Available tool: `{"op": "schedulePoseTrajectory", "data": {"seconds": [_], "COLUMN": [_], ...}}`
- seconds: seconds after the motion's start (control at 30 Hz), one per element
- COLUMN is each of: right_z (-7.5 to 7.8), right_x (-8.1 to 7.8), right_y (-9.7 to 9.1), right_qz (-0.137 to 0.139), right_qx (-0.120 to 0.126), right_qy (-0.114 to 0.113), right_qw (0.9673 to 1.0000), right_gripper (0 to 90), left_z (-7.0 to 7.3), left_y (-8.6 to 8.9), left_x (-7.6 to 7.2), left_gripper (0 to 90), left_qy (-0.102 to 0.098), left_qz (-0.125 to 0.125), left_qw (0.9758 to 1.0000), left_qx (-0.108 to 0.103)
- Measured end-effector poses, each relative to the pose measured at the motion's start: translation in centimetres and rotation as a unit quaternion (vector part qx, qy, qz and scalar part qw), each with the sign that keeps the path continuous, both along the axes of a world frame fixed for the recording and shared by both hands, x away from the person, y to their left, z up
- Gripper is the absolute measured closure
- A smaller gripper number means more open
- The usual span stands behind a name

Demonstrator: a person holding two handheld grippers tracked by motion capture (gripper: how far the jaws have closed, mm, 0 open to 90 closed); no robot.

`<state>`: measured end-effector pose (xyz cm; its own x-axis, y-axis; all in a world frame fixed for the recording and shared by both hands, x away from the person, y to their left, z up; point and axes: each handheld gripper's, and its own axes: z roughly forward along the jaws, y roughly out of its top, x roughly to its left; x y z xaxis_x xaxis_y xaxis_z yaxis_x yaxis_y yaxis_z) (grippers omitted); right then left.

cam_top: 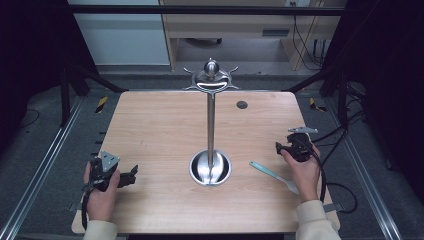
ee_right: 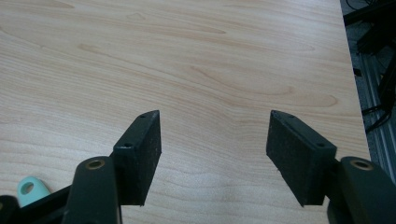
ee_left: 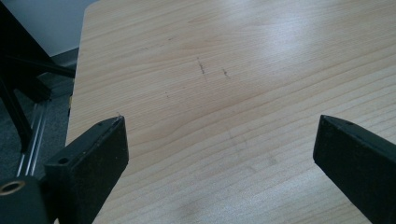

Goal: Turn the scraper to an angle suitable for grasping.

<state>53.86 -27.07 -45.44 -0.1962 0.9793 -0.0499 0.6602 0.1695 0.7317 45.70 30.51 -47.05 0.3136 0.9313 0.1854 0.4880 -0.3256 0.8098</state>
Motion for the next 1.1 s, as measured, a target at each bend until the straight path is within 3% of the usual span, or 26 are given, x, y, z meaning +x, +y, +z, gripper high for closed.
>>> {"op": "schedulePoseTrajectory", "data": {"seconds": [0.23,0.47,0.7,0.93,1.1], "right_z": [-0.1,-0.2,-0.4,-0.9,-1.1], "right_x": [0.1,0.1,0.0,-0.1,-0.2], "right_y": [0.2,0.2,1.2,2.7,3.3], "right_qz": [0.005,0.014,0.056,0.098,0.12], "right_qx": [-0.012,-0.023,-0.022,-0.042,-0.047], "right_qy": [0.005,0.005,0.015,0.027,0.036], "right_qw": [0.9999,0.9996,0.9981,0.9939,0.991], "right_gripper": [41.5,52.4,73.9,87.4,90.0], "left_z": [0.0,-0.1,0.0,-0.1,-0.1], "left_y": [-0.1,-0.1,-0.2,-0.3,-0.4], "left_x": [0.0,0.0,0.0,0.1,0.1], "left_gripper": [3.1,3.1,3.1,3.2,3.3], "left_qy": [0.0,0.002,0.0,0.003,0.003], "left_qz": [-0.002,-0.003,-0.004,-0.004,-0.006], "left_qw": [1.0,1.0,1.0,1.0,0.9999], "left_qx": [0.001,0.002,0.004,0.009,0.013]}}
